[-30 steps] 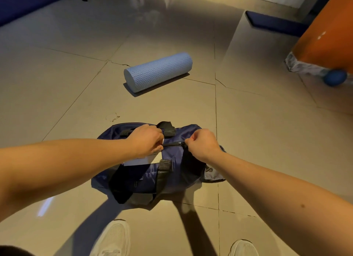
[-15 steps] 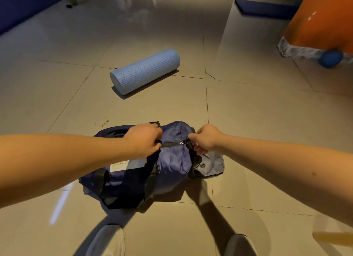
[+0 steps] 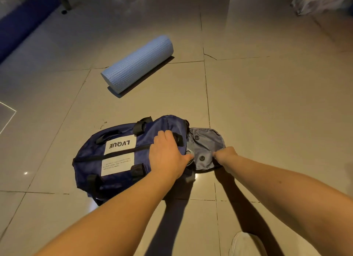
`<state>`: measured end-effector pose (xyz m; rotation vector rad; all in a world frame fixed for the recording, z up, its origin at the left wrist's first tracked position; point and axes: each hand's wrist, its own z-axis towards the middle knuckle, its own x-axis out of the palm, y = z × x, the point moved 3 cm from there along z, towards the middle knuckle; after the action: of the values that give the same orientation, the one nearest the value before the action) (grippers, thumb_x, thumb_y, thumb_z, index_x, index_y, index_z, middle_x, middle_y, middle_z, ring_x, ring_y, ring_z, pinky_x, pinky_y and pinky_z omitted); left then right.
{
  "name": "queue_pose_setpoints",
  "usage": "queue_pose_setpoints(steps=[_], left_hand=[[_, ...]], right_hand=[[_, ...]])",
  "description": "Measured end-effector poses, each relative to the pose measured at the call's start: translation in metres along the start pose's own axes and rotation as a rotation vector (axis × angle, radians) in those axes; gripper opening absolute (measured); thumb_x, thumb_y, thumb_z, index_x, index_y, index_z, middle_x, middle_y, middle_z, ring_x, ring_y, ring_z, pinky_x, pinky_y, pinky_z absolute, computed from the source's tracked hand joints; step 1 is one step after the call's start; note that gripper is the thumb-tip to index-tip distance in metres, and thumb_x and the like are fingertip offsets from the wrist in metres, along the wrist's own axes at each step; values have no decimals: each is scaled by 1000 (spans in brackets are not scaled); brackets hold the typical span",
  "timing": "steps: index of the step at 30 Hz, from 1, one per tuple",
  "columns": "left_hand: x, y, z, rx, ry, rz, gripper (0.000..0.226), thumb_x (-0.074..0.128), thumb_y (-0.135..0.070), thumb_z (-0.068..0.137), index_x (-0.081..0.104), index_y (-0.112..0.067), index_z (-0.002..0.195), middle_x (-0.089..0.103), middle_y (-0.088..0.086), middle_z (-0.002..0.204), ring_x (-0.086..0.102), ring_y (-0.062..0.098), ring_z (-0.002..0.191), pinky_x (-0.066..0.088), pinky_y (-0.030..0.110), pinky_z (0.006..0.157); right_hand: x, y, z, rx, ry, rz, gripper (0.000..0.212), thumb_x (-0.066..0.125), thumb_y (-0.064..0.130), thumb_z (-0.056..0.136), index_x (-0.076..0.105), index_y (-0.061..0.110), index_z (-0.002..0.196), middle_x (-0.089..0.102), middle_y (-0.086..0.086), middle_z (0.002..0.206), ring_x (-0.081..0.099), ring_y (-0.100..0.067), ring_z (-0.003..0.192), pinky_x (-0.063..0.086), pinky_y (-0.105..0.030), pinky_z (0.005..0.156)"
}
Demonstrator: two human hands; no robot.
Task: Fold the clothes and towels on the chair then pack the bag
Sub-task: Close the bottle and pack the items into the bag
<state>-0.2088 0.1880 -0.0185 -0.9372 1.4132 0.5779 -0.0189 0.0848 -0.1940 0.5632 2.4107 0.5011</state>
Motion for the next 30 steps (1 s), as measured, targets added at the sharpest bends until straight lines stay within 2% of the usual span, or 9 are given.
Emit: queue_pose_setpoints(steps=[4, 8, 12, 14, 17, 19, 24, 27, 30], left_hand=[[17, -17, -7, -18, -40, 91, 97, 70, -81, 68, 38, -16, 133, 44, 2, 124, 45, 24, 119, 42, 37, 96], [26, -21, -3, -95, -53, 54, 78, 74, -66, 76, 42, -17, 126, 45, 3, 123, 46, 24, 117, 41, 37, 94], [25, -13, 2, -164, -30, -7, 51, 72, -45, 85, 48, -17, 120, 52, 4, 121, 49, 26, 116, 42, 39, 96], [26, -10, 2, -166, -21, -19, 47, 73, -45, 86, 52, -17, 117, 56, 3, 117, 52, 26, 114, 45, 40, 96], [25, -10, 1, -171, -24, -54, 48, 75, -55, 84, 58, -18, 109, 61, 2, 108, 58, 25, 105, 51, 43, 90], [21, -8, 2, -183, -12, -114, 42, 69, -59, 88, 59, -20, 98, 63, 0, 98, 61, 21, 91, 54, 42, 80], [7, -4, 10, -239, -42, -280, 42, 59, -64, 91, 56, -22, 86, 62, -1, 86, 60, 17, 73, 54, 40, 66], [0, -6, 19, -313, 3, -275, 57, 58, -76, 82, 59, -19, 83, 64, -1, 77, 61, 18, 69, 47, 34, 59], [-3, -6, 32, -385, 55, -241, 64, 63, -78, 77, 61, -14, 81, 62, 1, 72, 62, 22, 67, 37, 31, 53]], right_hand=[[-6, 0, -13, 62, -88, 172, 82, 88, 37, 74, 45, 3, 135, 58, -21, 129, 61, -41, 110, 56, -46, 92], [-19, 4, -18, 24, -31, 273, 46, 80, 24, 86, 62, -4, 117, 67, -16, 105, 63, -34, 89, 53, -37, 78], [-26, 19, -41, -270, -36, 247, 19, 70, 22, 91, 64, 13, 107, 70, -11, 99, 67, -27, 85, 59, -40, 78], [-24, 30, -60, -431, 42, 238, 23, 68, 20, 92, 62, 23, 114, 71, -5, 88, 70, -23, 78, 62, -44, 77], [-13, 42, -90, -649, 133, 202, 41, 65, 9, 95, 62, 24, 133, 52, 7, 62, 49, -3, 53, 48, -19, 58], [-2, 45, -102, -699, 169, 206, 46, 63, 7, 96, 60, 20, 141, 47, 14, 57, 46, 1, 50, 41, -10, 56], [14, 54, -118, -692, 276, 254, 52, 61, 5, 96, 57, 22, 145, 53, 19, 59, 50, 0, 60, 46, -20, 69], [19, 55, -118, -677, 332, 273, 52, 61, 1, 96, 58, 22, 144, 44, 8, 61, 42, -9, 57, 41, -27, 59], [23, 54, -119, -658, 356, 276, 56, 64, 4, 96, 51, 18, 149, 41, 7, 64, 42, -9, 60, 42, -25, 63]])
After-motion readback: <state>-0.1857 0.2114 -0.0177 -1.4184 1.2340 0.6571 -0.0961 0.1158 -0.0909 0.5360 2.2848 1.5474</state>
